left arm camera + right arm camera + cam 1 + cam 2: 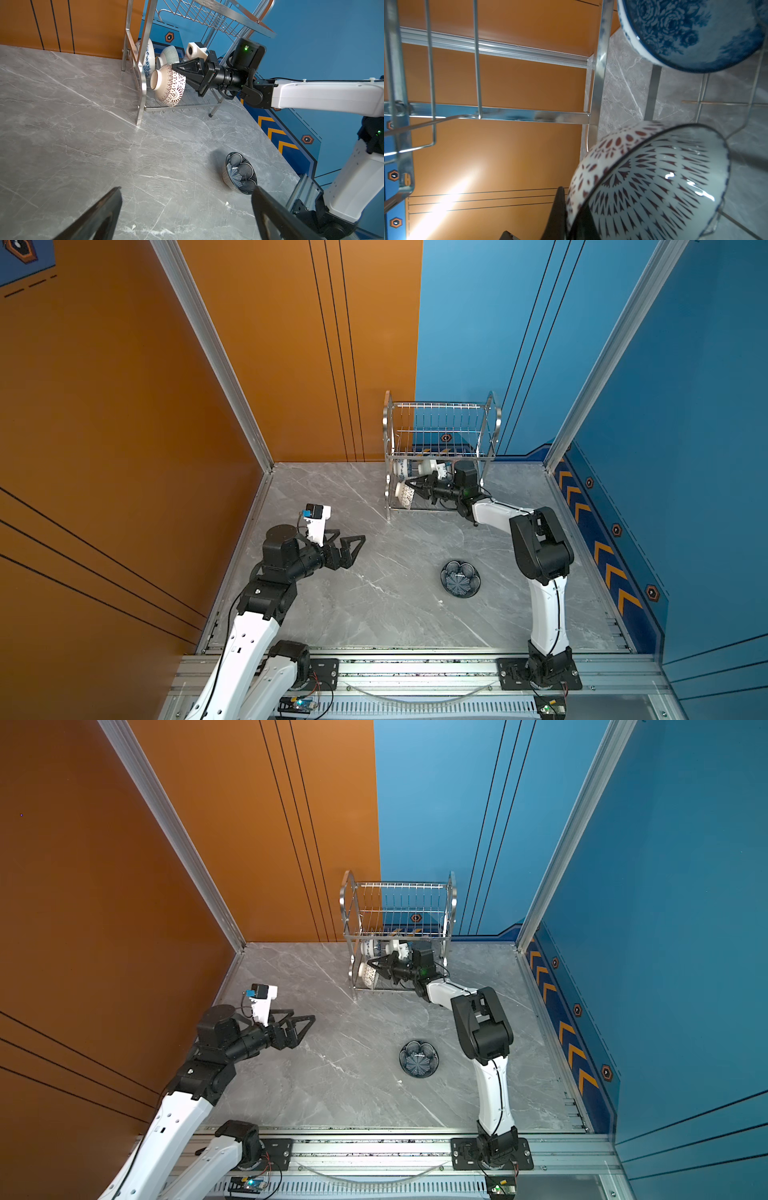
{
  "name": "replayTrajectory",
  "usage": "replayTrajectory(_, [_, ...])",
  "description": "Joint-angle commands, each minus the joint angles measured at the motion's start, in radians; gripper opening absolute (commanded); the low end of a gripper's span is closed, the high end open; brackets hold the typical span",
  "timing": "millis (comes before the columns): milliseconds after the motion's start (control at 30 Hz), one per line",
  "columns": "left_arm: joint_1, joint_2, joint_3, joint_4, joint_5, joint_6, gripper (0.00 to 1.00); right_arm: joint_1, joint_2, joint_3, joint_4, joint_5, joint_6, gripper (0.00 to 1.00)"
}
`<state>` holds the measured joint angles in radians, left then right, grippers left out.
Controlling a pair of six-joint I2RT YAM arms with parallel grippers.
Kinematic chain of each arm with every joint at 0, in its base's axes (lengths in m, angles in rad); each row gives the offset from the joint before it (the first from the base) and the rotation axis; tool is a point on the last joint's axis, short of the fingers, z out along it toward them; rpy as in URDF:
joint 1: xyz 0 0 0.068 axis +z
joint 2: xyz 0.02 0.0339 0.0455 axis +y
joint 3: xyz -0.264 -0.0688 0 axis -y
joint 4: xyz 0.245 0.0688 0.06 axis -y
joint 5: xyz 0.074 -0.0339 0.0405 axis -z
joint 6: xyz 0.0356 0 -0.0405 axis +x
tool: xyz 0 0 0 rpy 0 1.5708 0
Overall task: Load bowls into a dish rack
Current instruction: Place the bowl in the dish rack.
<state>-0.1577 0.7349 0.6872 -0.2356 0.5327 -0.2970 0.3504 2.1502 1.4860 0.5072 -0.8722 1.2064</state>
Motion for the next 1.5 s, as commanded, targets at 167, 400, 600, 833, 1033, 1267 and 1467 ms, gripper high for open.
replayTrajectory(167, [0.002,0.003,-0.018,0.010,0.016,-0.007,0.98,-0.012,0.031,0.089,-0.090,-0.082,-0.114,0.00])
replayTrajectory(400, [0.001,0.009,-0.016,0.010,0.016,-0.007,0.98,-0.022,0.053,0.103,-0.090,-0.089,-0.135,0.00])
replayTrajectory(600, [0.001,0.011,-0.018,0.010,0.016,-0.007,0.98,-0.024,0.049,0.159,-0.287,-0.085,-0.277,0.00])
replayTrajectory(833, [0.002,0.011,-0.018,0.010,0.016,-0.008,0.98,-0.024,0.076,0.177,-0.279,-0.097,-0.271,0.00])
replayTrajectory(1033, [0.001,0.011,-0.018,0.010,0.016,-0.008,0.98,-0.027,0.085,0.195,-0.359,-0.097,-0.323,0.00])
replayTrajectory(1267, [0.001,0.011,-0.018,0.010,0.016,-0.008,0.98,-0.033,0.097,0.231,-0.510,-0.091,-0.445,0.00])
replayTrajectory(1467, [0.001,0.012,-0.018,0.010,0.020,-0.010,0.98,-0.033,0.103,0.246,-0.579,-0.095,-0.523,0.00])
